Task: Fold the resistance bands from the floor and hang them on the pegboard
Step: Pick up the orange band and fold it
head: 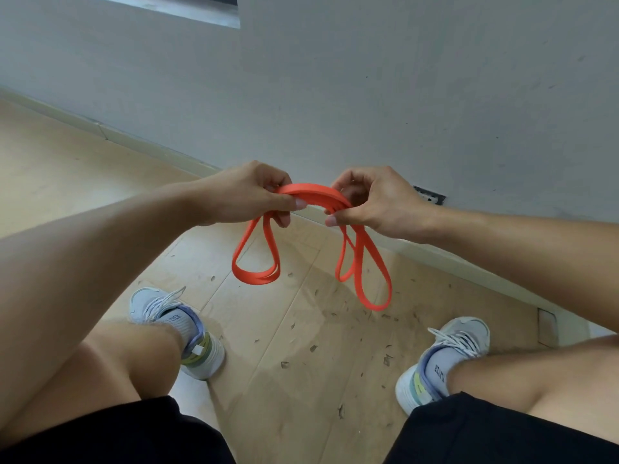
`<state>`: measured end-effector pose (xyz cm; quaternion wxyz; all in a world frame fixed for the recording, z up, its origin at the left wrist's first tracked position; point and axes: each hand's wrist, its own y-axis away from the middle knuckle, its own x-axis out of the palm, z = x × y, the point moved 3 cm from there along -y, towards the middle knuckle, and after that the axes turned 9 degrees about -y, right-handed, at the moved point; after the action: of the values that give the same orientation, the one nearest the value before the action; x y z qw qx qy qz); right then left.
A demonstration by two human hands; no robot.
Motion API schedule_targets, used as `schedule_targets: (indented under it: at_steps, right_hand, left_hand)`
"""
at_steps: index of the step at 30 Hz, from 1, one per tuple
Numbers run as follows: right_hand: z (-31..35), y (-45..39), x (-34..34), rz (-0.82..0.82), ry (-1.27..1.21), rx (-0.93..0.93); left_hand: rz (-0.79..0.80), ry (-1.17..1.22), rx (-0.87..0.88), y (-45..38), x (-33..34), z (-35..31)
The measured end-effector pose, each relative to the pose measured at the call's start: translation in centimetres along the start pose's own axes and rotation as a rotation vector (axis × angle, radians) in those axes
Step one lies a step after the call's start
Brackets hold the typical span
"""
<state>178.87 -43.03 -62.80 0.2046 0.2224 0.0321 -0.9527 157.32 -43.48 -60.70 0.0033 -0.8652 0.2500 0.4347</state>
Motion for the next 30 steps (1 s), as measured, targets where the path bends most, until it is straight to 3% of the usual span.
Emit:
schedule_targets:
  at_steps: [5,13,17,23,30]
  right_hand:
    - [0.6,0.4,0.1,0.040,0.035,-0.013]
    - [1.2,0.4,1.1,0.010,0.039,-0.091]
    - [0.4,0.4,1.0,0.147,0.112,0.010]
    - [-2.3,0.4,0.1,0.241,0.158,0.147]
    - [-2.8,0.3,-0.9,0.151,0.188,0.148]
  left_hand:
    - [0.080,0.027,0.011,0.2,0.7,0.1]
    - [-0.031,-0.178,0.090,-0.9,1.8,-2.0]
    - [-0.065,-0.190,0.128,-0.9,1.5,-2.3]
    - [-0.083,-0.209,0.012,-1.1,1.3,-2.5]
    - [-0.119,-0.179,-0.122,-1.3,0.9,-2.1]
